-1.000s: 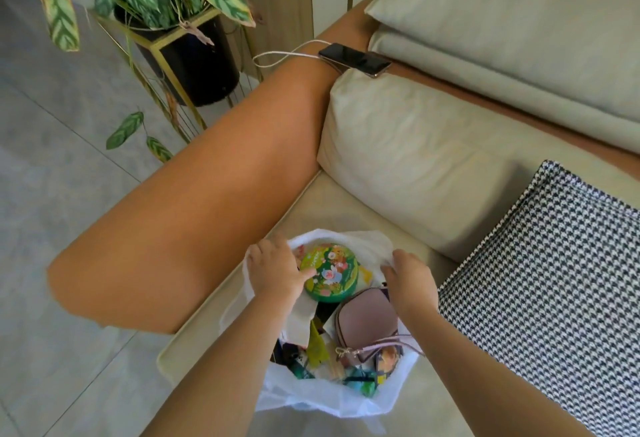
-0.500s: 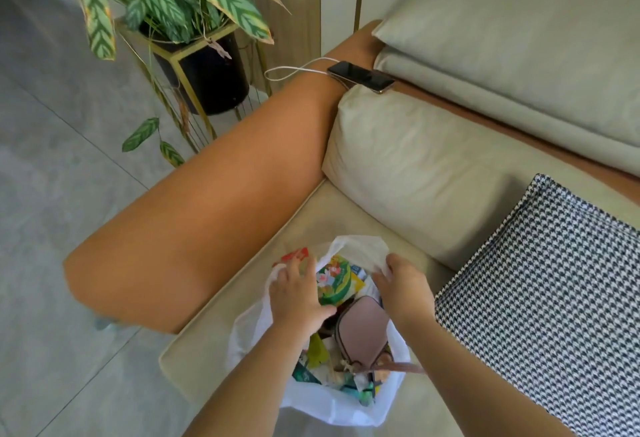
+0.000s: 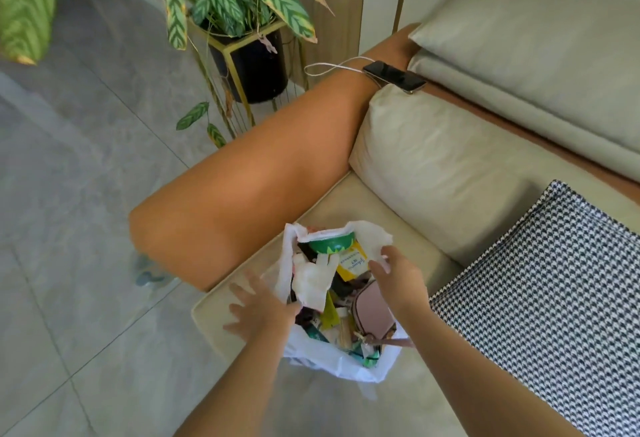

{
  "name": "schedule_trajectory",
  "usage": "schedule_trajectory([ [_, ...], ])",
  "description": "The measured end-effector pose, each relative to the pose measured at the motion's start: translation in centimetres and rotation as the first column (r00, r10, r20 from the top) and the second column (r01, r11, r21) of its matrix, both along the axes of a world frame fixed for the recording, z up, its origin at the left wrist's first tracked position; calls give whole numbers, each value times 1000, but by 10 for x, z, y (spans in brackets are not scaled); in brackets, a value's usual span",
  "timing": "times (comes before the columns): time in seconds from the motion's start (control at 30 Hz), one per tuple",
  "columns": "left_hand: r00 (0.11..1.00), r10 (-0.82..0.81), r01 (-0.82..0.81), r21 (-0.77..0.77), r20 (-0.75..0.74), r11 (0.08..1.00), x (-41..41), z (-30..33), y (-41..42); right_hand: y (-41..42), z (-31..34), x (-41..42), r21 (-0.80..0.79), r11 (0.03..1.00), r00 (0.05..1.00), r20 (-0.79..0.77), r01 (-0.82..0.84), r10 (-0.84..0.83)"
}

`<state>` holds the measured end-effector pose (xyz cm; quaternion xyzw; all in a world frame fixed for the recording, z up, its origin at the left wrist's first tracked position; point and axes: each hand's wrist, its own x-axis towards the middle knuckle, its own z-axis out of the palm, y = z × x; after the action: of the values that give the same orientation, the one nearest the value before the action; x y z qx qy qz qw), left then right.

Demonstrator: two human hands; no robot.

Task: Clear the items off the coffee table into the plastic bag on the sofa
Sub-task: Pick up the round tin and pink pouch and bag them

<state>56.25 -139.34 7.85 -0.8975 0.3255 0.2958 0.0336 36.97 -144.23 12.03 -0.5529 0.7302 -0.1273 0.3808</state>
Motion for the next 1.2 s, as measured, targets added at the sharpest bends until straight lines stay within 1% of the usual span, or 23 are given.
schedule_trajectory([
  [0.03, 979, 142, -144, -6, -146, 989, 2, -3, 9, 3, 4, 1, 3, 1000, 1000, 4, -16, 16],
  [0.07, 941, 215, -229, -24, -262, 973, 1, -4, 16, 5, 6, 1, 0, 1000, 1000, 12, -29, 29],
  [0.1, 925, 217, -247, -60, -313, 967, 0, -1, 20, 5, 10, 0, -4, 999, 999, 17, -35, 35],
  [0.13, 937, 176, -218, -112, -300, 969, -1, 5, 22, 4, 13, -3, -29, 999, 999, 17, -41, 42],
  [0.2, 972, 92, -136, -201, -215, 970, -4, 21, 25, 2, 26, -12, -102, 994, 999, 4, -46, 47],
  [0.33, 994, -18, -20, -361, -103, 932, -4, 64, 18, -15, 65, -31, -278, 959, 998, -41, -56, 47],
  [0.43, 999, -31, 10, -458, -37, 889, -7, 94, 6, -25, 96, -35, -407, 905, 993, -62, -119, 103],
  [0.5, 1000, 2, -16, -518, -27, 855, -10, 106, 7, -26, 107, -39, -455, 887, 997, -16, -73, 73],
  [0.57, 999, 38, -37, -558, -9, 829, -12, 111, 13, -24, 109, -46, -448, 894, 998, 51, 6, 19],
  [0.63, 998, 39, -14, -502, 39, 865, -12, 108, 23, -22, 105, -55, -396, 918, 997, 74, 31, -2],
  [0.7, 998, 34, -8, -416, 53, 909, -11, 102, 32, -17, 100, -60, -335, 942, 998, 57, 11, 9],
  [0.8, 996, 90, -86, -390, -8, 917, -9, 93, 43, -11, 90, -65, -251, 967, 999, 18, -41, 47],
  [0.87, 993, 113, -111, -378, -18, 919, -8, 91, 48, -7, 86, -67, -208, 976, 997, -18, -72, 69],
  [1.0, 982, 157, -184, -368, -103, 912, -14, 103, 53, -2, 84, -65, -201, 976, 997, -21, -80, 77],
  [1.07, 979, 150, -190, -347, -139, 918, -18, 111, 57, 3, 84, -62, -221, 968, 993, -28, -116, 112],
  [1.13, 976, 141, -190, -333, -164, 924, -21, 120, 62, 9, 87, -58, -225, 961, 987, -66, -160, 149],
  [1.2, 979, 133, -179, -331, -157, 926, -24, 130, 67, 15, 91, -56, -236, 951, 974, -153, -202, 169],
])
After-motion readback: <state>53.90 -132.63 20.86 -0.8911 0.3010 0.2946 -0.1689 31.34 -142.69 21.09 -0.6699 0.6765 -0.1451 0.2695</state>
